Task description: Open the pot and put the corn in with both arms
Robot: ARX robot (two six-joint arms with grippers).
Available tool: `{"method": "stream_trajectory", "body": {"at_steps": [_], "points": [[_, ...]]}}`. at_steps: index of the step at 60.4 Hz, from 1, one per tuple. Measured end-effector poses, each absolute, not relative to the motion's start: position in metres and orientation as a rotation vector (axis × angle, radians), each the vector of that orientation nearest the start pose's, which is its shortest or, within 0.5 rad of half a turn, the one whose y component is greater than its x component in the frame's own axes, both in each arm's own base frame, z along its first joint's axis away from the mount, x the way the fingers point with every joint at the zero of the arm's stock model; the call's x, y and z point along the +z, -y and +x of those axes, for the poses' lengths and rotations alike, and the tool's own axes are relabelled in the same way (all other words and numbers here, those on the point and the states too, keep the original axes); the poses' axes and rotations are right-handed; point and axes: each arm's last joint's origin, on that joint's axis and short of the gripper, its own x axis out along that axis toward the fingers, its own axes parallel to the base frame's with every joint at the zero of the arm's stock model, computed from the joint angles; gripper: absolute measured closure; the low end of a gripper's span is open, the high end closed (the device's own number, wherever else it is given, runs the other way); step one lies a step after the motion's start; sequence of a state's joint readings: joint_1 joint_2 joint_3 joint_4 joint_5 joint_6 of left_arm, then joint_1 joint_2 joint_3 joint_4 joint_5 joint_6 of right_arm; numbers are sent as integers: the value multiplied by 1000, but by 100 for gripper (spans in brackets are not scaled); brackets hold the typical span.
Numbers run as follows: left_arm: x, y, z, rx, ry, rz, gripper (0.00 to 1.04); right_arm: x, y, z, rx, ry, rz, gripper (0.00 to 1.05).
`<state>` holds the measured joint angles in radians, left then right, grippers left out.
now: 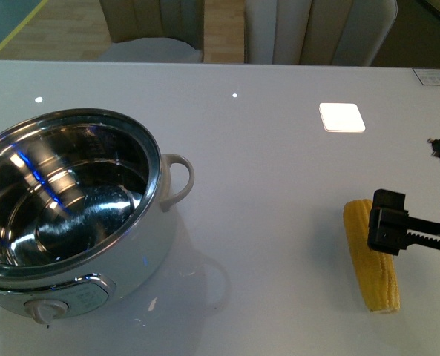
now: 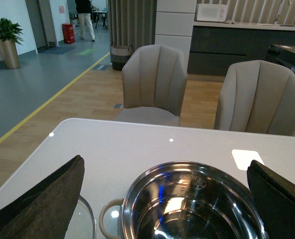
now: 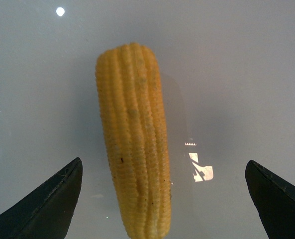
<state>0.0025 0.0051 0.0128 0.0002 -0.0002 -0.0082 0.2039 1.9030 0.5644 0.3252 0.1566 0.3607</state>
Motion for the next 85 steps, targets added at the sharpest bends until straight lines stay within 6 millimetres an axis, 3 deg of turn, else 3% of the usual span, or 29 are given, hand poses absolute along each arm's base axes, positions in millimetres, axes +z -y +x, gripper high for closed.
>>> {"method": "stream_trajectory", "body": {"at_steps": [15, 27, 45, 52, 61, 71, 85], "points": [[167, 0, 97, 3, 8, -8, 7, 11, -60, 280, -112, -1052, 110, 9], [167, 0, 97, 3, 8, -8, 7, -6, -62, 283, -90, -1110, 87, 10], [167, 0, 97, 3, 8, -8, 7, -8, -63, 283, -78, -1124, 94, 55], [167, 0, 97, 3, 8, -8, 7, -6, -62, 282, -75, -1116, 103, 68], [167, 0, 97, 3, 8, -8, 7, 7, -63, 279, -54, -1088, 116, 77], [167, 0, 97, 3, 8, -8, 7, 48, -72, 275, 27, -1012, 190, 83], [167, 0, 97, 3, 8, -8, 7, 105, -108, 279, 143, -903, 308, 84]]}}
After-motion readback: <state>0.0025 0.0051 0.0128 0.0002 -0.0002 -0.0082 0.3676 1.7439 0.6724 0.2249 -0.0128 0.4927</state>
